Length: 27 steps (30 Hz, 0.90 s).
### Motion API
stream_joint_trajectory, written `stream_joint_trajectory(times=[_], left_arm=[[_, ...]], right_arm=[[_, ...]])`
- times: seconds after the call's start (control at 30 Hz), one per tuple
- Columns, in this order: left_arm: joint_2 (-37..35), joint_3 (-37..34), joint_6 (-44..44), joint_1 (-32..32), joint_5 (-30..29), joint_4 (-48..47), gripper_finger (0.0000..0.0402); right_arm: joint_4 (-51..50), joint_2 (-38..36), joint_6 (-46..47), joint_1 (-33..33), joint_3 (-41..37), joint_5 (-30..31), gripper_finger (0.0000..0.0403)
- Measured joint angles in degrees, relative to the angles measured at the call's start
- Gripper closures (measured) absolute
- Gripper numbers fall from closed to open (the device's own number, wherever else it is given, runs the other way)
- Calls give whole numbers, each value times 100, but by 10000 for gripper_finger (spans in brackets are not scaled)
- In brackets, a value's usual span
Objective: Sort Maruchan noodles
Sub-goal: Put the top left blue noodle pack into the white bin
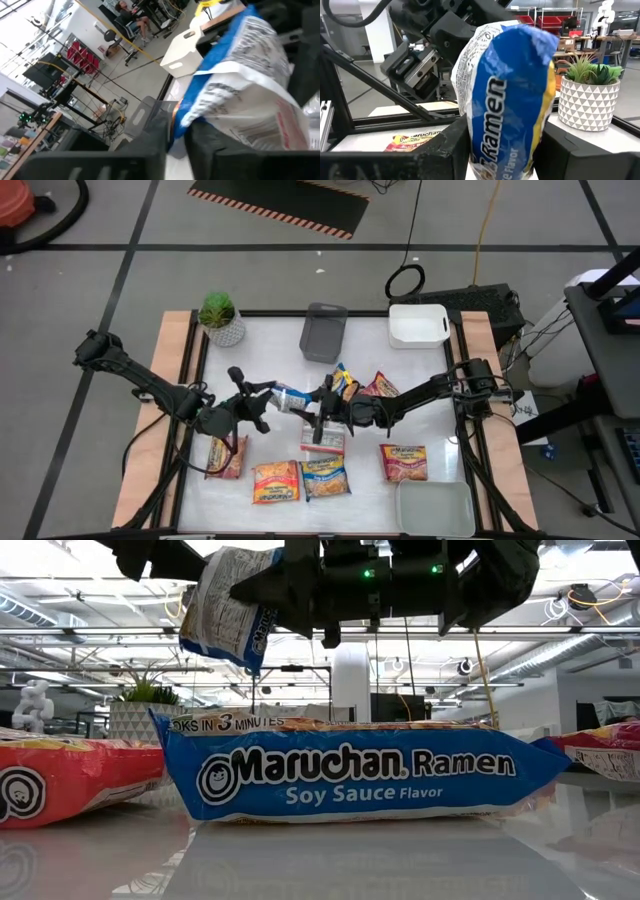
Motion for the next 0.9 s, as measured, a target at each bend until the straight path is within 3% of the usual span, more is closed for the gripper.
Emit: stream_joint_trajectory(times=[0.2,0.33,0.67,0.9], left_arm=[[-3,0,-298,4,-108,-5,212],[-4,0,-421,6,-144,-9,165],[-299,0,-970,-30,-87,-222,151],[-1179,0,-1842,-299,77,-1200,151]], right_arm=[[-88,0,0,0,-2,-23,262],[-123,0,-4,0,-4,-36,275],[-237,-51,-108,-2,2,6,277],[-1362,-618,-228,-7,2,7,278]])
